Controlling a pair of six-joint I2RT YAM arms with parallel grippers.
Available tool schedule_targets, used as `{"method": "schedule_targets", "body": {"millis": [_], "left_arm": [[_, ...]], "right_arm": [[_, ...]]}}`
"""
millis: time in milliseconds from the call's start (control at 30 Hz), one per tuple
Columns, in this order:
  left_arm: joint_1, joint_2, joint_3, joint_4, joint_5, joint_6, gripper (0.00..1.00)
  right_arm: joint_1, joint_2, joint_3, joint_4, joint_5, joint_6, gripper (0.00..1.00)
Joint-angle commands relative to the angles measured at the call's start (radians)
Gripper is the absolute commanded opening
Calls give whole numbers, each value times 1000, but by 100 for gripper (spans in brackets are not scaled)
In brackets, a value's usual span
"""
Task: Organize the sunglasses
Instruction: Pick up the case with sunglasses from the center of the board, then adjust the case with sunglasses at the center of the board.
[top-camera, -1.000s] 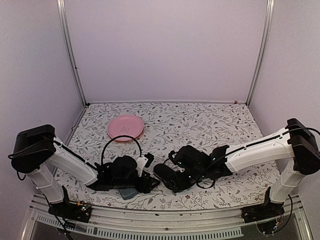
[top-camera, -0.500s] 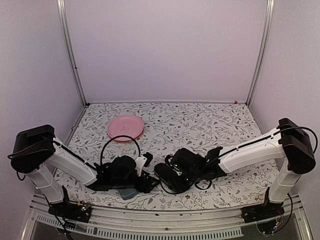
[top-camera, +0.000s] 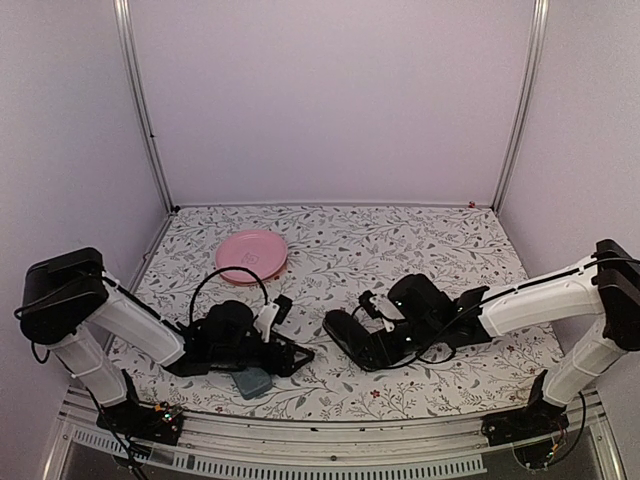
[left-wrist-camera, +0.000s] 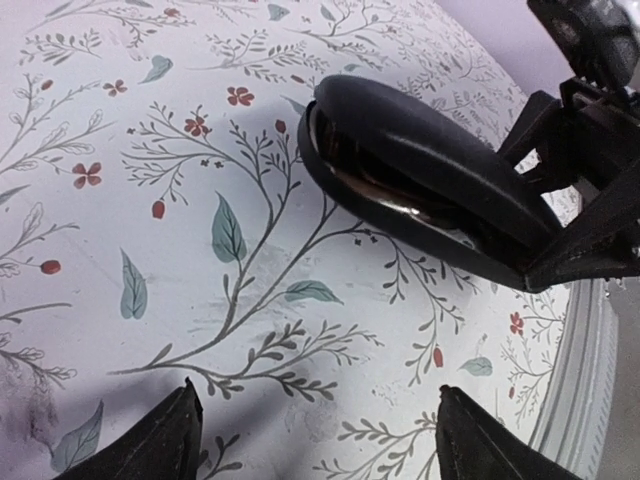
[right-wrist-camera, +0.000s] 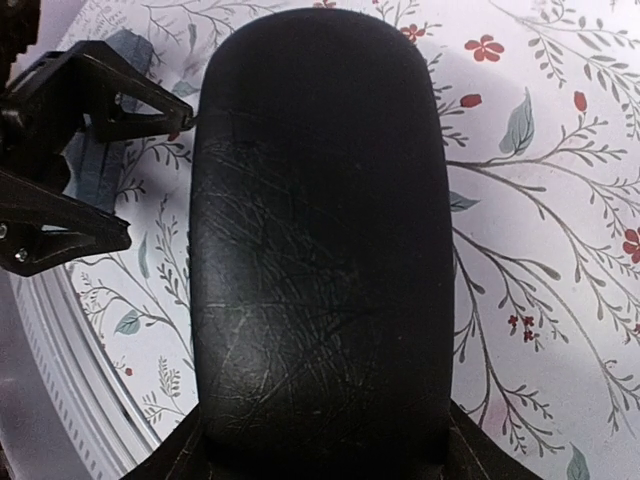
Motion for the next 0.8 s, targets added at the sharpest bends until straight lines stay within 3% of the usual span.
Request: {"method": "schedule_targets", "body": {"millis": [0,433,767], "left_arm": [[27,-3,-11,108,115,8,81],[83,2,-45,469,416,11,87],[92,-67,-4,401,554,120,91]], "right_arm": [[-37,-83,-47,174,-153,17,42],[-62,-193,-70,250,-388,-99,41],[-63,-220,-64,235,-529,-223,41]]}}
